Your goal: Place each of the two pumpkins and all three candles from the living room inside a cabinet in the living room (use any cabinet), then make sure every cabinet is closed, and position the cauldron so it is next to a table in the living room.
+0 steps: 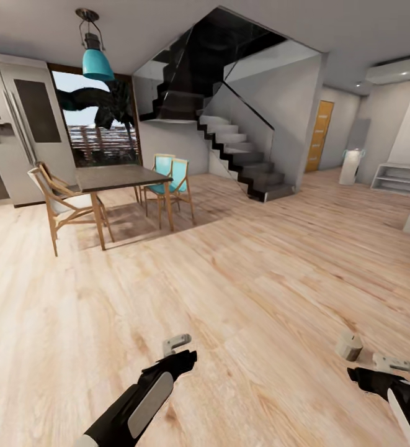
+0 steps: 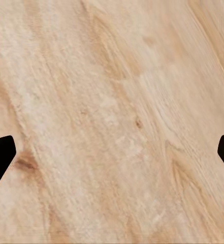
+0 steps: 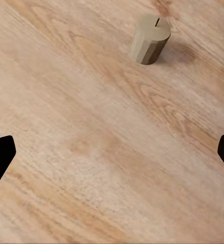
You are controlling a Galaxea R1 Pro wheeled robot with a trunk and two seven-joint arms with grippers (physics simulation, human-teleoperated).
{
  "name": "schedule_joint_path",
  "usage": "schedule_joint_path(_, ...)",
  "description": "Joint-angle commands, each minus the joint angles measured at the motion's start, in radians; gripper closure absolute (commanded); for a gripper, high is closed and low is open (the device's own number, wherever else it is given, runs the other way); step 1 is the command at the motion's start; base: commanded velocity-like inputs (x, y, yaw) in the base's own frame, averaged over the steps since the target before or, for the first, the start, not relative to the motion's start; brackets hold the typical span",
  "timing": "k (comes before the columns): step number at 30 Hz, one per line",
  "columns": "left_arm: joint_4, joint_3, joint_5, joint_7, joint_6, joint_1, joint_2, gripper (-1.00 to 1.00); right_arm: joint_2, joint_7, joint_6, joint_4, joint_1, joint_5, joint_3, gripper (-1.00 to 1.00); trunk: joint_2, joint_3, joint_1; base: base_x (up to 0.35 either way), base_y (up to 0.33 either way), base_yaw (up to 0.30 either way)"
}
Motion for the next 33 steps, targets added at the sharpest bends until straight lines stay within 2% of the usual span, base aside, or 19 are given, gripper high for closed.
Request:
schedule_joint_path(1,-0.004,0.012,0.009,0.006,0.001,0.002,0.005,-1.00,0.002,-0.002,0.006,0.013,-0.012,-0.002,0.005,-1.00,0.000,0.000,0.000,0.334,-0.093,-0.232)
schedule_joint_path(2,-0.006,0.025,0.010,0.005,0.000,0.005,0.008,-1.00,0.004,-0.008,0.008,0.023,-0.025,-0.002,0.009,-1.00,0.000,0.001,0.000,0.334,-0.090,-0.232)
schedule_joint_path(3,-0.009,0.052,0.011,0.003,0.001,0.011,0.014,-1.00,0.018,-0.026,0.017,0.038,-0.051,0.001,0.016,-1.00,0.000,0.003,0.000,0.334,-0.079,-0.232)
schedule_joint_path(7,-0.002,0.105,0.013,-0.005,0.004,0.019,0.019,-1.00,0.062,-0.102,0.081,0.054,-0.107,0.005,0.025,-1.00,0.000,0.007,0.000,0.334,-0.050,-0.230)
schedule_joint_path(8,0.007,0.128,0.013,-0.016,0.005,0.021,0.020,-1.00,0.086,-0.154,0.123,0.060,-0.140,0.011,0.032,-1.00,0.000,0.008,0.000,0.335,-0.022,-0.172)
schedule_joint_path(10,0.017,0.150,0.013,-0.043,0.004,0.023,0.022,-1.00,0.121,-0.221,0.162,0.065,-0.180,0.016,0.052,-1.00,0.000,0.009,0.000,0.336,-0.015,-0.113)
schedule_joint_path(12,0.023,0.164,0.012,-0.073,0.003,0.028,0.025,-1.00,0.144,-0.257,0.182,0.070,-0.207,0.014,0.068,-1.00,0.000,0.010,0.000,0.336,-0.008,-0.058)
schedule_joint_path(17,0.028,0.177,0.016,-0.118,0.002,0.043,0.049,-1.00,0.190,-0.284,0.199,0.100,-0.302,0.013,0.096,-1.00,0.000,0.011,0.000,0.338,-0.003,-0.020)
schedule_joint_path(21,0.029,0.179,0.035,-0.127,0.001,0.048,0.059,-1.00,0.205,-0.288,0.173,0.119,-0.338,0.016,0.117,-1.00,0.000,0.011,0.000,0.339,0.001,-0.006)
schedule_joint_path(23,0.028,0.179,0.060,-0.133,0.001,0.051,0.074,-1.00,0.216,-0.290,0.099,0.125,-0.344,0.017,0.140,-1.00,0.000,0.011,0.000,0.339,0.051,-0.037)
schedule_joint_path(24,0.027,0.179,0.091,-0.152,0.001,0.054,0.088,-1.00,0.241,-0.291,0.047,0.129,-0.345,0.019,0.188,-1.00,0.000,0.011,0.000,0.339,0.096,-0.162)
schedule_joint_path(25,0.027,0.179,0.100,-0.160,0.001,0.054,0.092,-1.00,0.248,-0.291,0.041,0.130,-0.346,0.019,0.207,-1.00,0.000,0.011,0.000,0.339,0.103,-0.185)
schedule_joint_path(27,0.028,0.180,0.117,-0.174,0.000,0.055,0.101,-1.00,0.260,-0.290,0.057,0.132,-0.348,0.017,0.253,-1.00,0.000,0.011,0.000,0.340,0.114,-0.217)
schedule_joint_path(28,0.029,0.180,0.126,-0.181,0.000,0.056,0.108,-1.00,0.269,-0.291,0.101,0.133,-0.349,0.015,0.277,-1.00,0.000,0.011,0.000,0.340,0.126,-0.253)
schedule_joint_path(33,0.029,0.179,0.131,-0.187,0.001,0.056,0.111,-1.00,0.278,-0.300,0.164,0.158,-0.355,0.012,0.296,-1.00,0.000,0.011,0.000,0.340,0.114,-0.269)
